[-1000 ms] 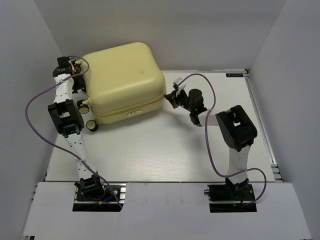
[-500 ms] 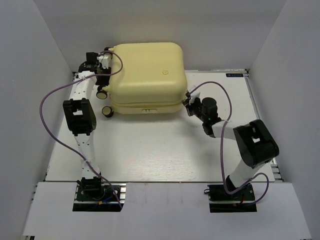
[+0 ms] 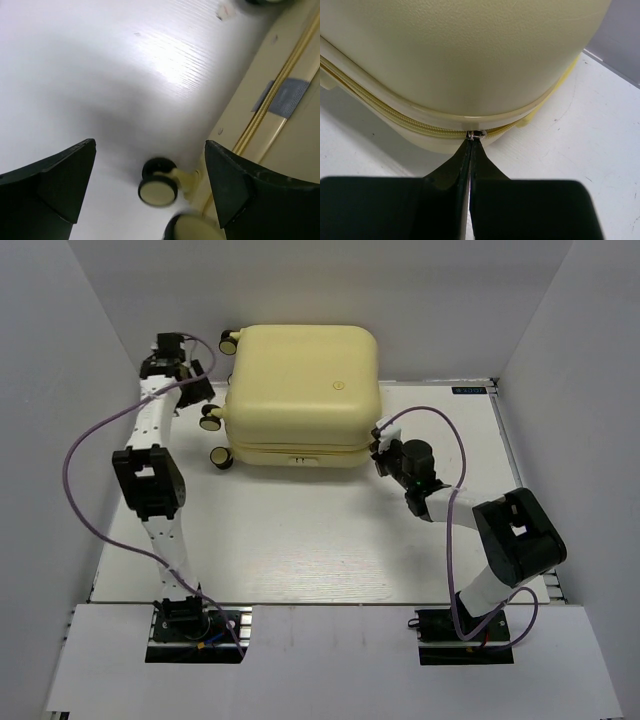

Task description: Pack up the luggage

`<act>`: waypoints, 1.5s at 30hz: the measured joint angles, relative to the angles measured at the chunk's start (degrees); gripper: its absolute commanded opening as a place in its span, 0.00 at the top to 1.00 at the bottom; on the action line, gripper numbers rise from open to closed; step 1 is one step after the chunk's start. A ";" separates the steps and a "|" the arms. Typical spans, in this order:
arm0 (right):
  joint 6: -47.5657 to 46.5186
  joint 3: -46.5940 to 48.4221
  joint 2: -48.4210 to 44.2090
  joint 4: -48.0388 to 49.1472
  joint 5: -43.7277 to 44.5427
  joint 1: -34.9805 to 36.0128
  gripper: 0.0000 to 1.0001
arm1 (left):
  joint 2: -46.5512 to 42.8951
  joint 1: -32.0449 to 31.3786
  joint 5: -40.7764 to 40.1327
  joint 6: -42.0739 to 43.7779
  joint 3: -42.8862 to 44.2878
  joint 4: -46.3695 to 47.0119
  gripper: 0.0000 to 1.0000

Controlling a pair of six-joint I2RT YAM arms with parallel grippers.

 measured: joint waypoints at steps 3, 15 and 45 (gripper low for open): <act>0.20 0.00 0.00 0.00 0.61 0.37 1.00 | -6.21 3.98 -0.61 -9.18 -1.18 -4.24 0.00; 0.26 -0.55 -0.39 0.31 1.44 1.01 1.00 | -25.75 11.41 11.61 -28.22 -13.40 -6.49 0.00; 0.81 -1.53 -0.92 1.27 2.47 2.89 1.00 | -15.91 -0.85 11.76 -52.28 -22.12 2.38 0.97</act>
